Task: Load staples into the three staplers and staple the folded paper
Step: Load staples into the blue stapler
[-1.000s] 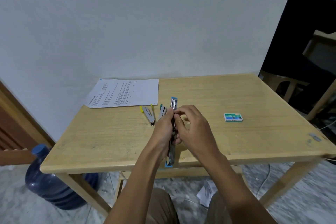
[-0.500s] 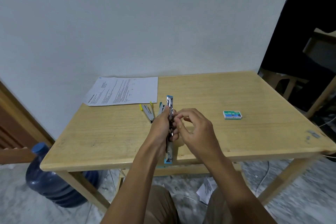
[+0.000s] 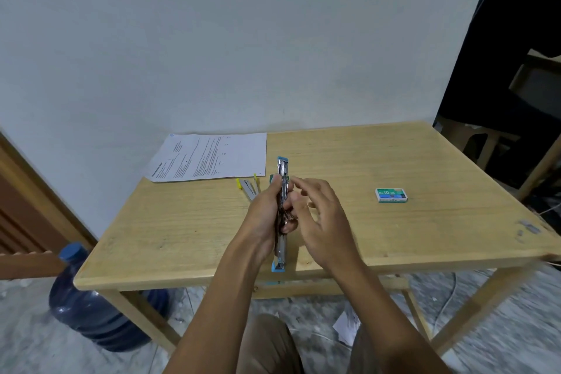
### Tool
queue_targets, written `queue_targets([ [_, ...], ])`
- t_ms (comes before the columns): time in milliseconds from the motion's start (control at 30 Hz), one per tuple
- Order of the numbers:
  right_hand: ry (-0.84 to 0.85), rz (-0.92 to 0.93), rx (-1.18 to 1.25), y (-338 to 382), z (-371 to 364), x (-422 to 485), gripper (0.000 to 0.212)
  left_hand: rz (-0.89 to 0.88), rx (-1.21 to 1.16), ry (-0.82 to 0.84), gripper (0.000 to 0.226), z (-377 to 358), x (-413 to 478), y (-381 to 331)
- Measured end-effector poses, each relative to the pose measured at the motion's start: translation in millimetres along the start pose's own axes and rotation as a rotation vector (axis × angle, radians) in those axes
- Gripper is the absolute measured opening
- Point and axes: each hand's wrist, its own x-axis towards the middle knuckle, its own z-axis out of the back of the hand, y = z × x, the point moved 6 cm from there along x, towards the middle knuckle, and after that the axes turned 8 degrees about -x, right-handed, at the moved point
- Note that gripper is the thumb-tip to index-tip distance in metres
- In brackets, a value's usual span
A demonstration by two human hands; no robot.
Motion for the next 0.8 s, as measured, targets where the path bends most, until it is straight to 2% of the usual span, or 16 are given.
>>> queue_targets([
  [167, 0.060, -0.011, -0.106, -3.6, -8.5, 10.4, 0.053, -0.001, 0.068, -0.003, 0.041, 0.0, 0.8, -1.3],
  [433, 0.113, -0.089, -0.109, -5.0, -11.6, 9.6, 0.055, -0.016, 0.092, 0.013, 0.042, 2.1, 0.3, -2.0],
  [600, 0.149, -0.042, -0.282, 3.2, -5.5, 6.8, 0.041, 0.002, 0.077, 0.001, 0.057, 10.1, 3.8, 4.3],
  [800, 0.171, -0.008, -0.361, 6.0, -3.6, 4.9, 0.047, 0.035, 0.075, 0.020, 0.039, 13.6, 6.0, 11.7],
])
